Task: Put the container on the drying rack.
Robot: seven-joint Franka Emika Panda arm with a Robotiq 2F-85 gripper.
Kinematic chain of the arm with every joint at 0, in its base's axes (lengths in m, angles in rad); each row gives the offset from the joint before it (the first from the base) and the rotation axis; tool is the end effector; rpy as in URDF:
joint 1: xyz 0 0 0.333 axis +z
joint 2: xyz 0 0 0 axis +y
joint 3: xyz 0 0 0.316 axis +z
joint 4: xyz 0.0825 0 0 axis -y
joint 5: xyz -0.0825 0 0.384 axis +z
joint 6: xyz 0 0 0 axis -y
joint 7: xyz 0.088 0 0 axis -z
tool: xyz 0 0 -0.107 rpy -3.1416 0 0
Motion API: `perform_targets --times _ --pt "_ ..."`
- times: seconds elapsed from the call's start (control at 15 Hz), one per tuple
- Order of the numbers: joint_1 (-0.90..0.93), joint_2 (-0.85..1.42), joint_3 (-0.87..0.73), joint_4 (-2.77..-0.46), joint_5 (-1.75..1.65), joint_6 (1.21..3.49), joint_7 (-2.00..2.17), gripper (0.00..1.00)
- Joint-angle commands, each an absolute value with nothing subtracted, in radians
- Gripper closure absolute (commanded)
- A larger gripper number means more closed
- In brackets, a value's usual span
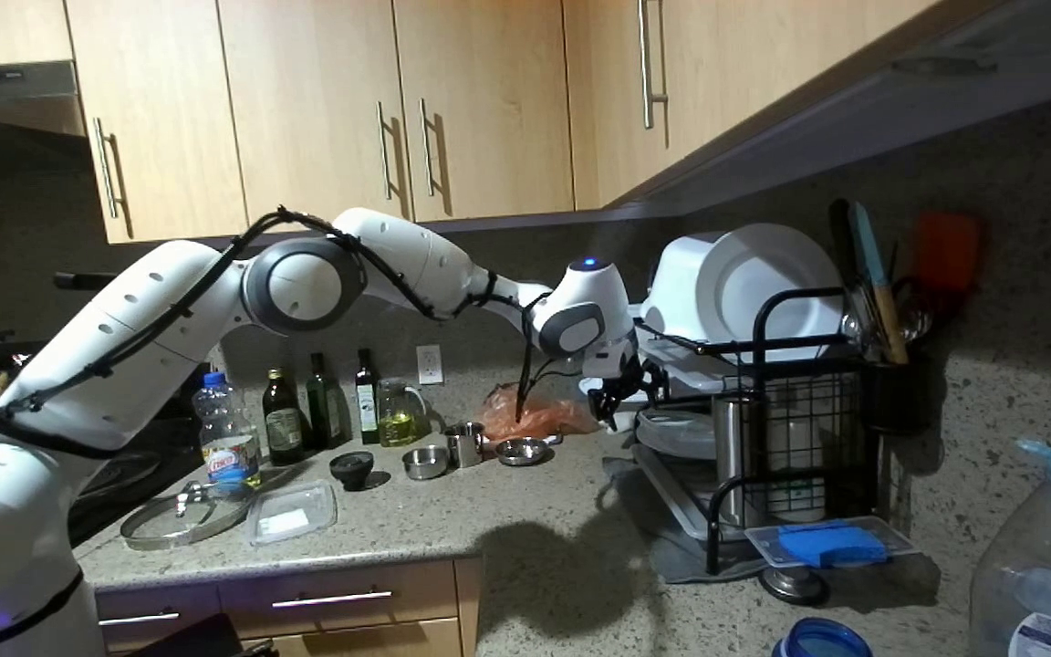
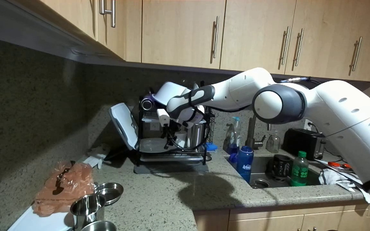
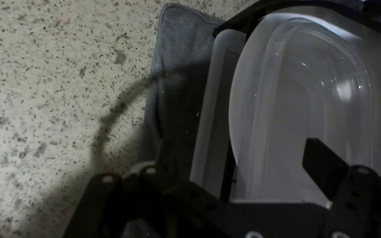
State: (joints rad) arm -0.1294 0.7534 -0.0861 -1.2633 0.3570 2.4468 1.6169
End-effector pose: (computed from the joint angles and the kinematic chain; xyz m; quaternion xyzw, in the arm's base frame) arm 0.7689 -0.1479 0.3567 -0.5157 0.8220 -0.0888 0.2246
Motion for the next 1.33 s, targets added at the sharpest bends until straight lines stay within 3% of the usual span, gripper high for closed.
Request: perform_targets --times 0.0,1.27 --pt "-0.112 0.632 -0.095 -1.431 0.346 2.504 1.595 0.00" --pt "-0.099 0.425 -0.098 -1.752 0.295 2.405 1.455 0.00"
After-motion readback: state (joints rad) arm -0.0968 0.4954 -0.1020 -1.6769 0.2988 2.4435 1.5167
